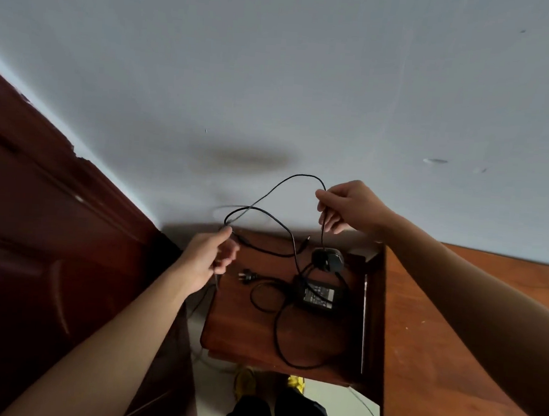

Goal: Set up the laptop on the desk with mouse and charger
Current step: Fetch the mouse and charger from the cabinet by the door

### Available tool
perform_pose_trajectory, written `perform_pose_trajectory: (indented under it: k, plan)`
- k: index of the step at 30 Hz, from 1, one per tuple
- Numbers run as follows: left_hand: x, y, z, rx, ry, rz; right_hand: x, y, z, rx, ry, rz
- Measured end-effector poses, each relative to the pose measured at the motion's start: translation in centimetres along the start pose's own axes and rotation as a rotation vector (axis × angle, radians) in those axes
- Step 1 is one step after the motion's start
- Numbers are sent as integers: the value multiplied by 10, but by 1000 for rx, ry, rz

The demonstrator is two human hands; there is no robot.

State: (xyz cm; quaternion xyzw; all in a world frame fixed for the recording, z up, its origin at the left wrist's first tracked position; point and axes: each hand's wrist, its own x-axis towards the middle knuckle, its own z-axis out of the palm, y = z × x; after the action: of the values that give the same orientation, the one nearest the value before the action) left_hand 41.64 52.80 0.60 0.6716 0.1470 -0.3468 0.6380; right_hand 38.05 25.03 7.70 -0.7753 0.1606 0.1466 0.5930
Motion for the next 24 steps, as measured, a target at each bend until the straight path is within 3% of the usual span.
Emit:
perform_pose_trajectory:
  k: [12,18,21,24]
  plan:
    - [3,25,53,208,-347,209,-1,-47,11,480,-102,104]
    - [-4,2,47,103,-553,-71,11,-23,24,481,-43,202]
    - [-6,-19,37,125,-552,-98,19,6,31,501,-10,274]
    - [-8,-38,23,4,-544,-200,27,41,37,503,29,399]
